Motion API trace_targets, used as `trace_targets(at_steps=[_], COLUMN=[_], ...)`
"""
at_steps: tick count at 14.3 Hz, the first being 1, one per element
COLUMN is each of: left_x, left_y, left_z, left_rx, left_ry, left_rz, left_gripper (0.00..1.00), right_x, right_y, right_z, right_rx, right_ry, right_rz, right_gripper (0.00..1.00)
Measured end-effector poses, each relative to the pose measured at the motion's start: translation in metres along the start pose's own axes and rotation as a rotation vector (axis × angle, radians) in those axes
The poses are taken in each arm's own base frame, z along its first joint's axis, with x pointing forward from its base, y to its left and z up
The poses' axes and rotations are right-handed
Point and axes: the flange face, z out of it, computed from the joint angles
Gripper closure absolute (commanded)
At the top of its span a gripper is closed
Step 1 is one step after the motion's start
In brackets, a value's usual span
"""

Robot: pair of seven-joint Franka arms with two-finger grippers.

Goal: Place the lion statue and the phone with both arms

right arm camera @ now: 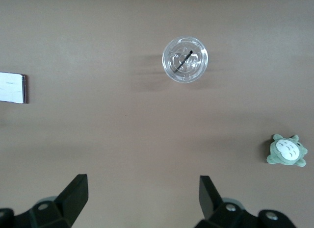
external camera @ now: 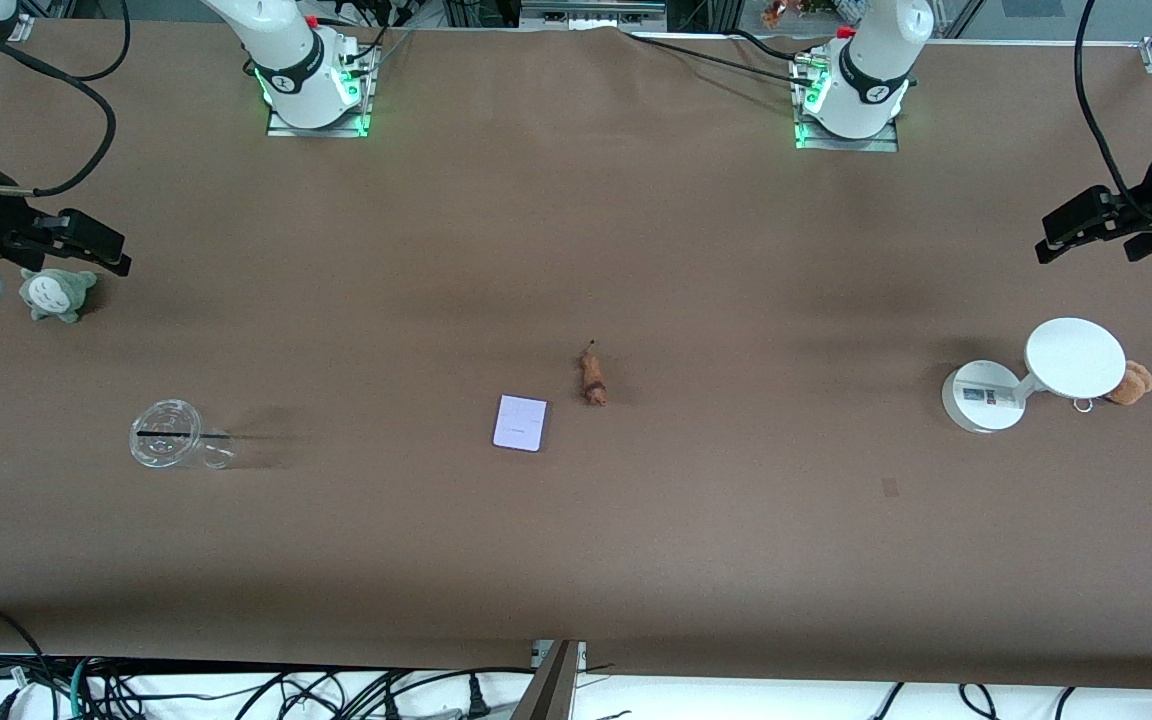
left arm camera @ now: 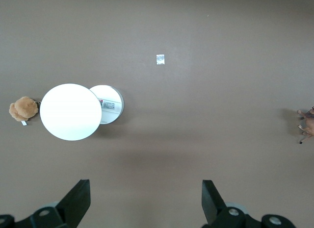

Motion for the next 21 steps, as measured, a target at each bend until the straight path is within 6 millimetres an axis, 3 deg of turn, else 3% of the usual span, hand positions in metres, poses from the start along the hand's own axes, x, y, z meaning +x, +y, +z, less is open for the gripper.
trace_targets(at_steps=[5, 21], left_x=[0.001, 0.005], left_y=[-0.016, -0.007], left_z=[-0.003, 0.002], left_rx=[-0.001, -0.001], left_ry=[0.007, -0.003], left_rz=[-0.029, -0.013], left_gripper=[0.0, 0.0], right_x=[0.0, 0.0], right_y=[0.001, 0.001], right_z=[0.0, 0.0], right_rx=[0.0, 0.0], right_ry=[0.0, 0.0], right_rz=[0.001, 0.002], right_gripper=[0.0, 0.0])
